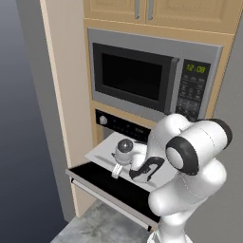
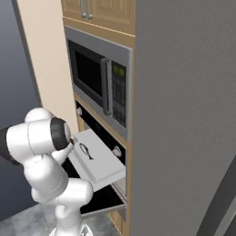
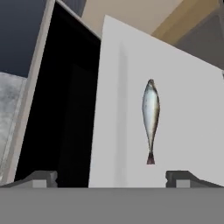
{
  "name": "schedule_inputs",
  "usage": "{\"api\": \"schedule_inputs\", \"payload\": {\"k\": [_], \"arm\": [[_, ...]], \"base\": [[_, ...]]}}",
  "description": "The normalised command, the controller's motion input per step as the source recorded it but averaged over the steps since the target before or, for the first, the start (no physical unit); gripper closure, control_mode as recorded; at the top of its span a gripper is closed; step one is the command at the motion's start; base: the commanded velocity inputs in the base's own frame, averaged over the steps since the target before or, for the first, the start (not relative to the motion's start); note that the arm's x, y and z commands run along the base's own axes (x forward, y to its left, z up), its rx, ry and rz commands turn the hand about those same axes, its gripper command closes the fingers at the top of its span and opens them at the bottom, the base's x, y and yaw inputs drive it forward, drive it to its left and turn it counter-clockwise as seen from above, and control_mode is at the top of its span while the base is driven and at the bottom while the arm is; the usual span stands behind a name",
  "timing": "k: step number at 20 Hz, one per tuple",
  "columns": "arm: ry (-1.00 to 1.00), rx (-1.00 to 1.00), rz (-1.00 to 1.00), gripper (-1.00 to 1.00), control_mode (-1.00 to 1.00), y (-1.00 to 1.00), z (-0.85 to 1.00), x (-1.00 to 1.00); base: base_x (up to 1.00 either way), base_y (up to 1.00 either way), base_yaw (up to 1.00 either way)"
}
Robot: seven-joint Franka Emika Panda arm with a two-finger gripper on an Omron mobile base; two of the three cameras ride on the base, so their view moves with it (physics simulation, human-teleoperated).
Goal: Place the fish on the top rack of the oven, and slide the tray back inside. Close the oven door.
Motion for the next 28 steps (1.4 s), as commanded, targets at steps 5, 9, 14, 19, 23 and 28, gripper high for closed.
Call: {"api": "schedule_inputs", "payload": {"k": [5, 9, 14, 19, 23, 28], "arm": [[0.16, 0.00, 0.14, -1.00, -1.00, 0.20, 0.49, 0.00], [0.02, -0.06, 0.29, -1.00, -1.00, 0.05, 0.36, 0.00], [0.00, -0.24, 0.32, -1.00, -1.00, 0.11, 0.13, -0.02], [0.00, -0.35, 0.27, -1.00, -1.00, 0.31, 0.00, -0.07], [0.00, -0.30, 0.32, -1.00, -1.00, 0.13, 0.00, 0.00], [0.00, -0.23, 0.37, -1.00, -1.00, 0.00, 0.00, -0.04]], "base": [[0.00, 0.00, 0.00], [0.00, 0.00, 0.00], [0.00, 0.00, 0.00], [0.00, 0.00, 0.00], [0.00, 0.00, 0.00], [0.00, 0.00, 0.00]]}}
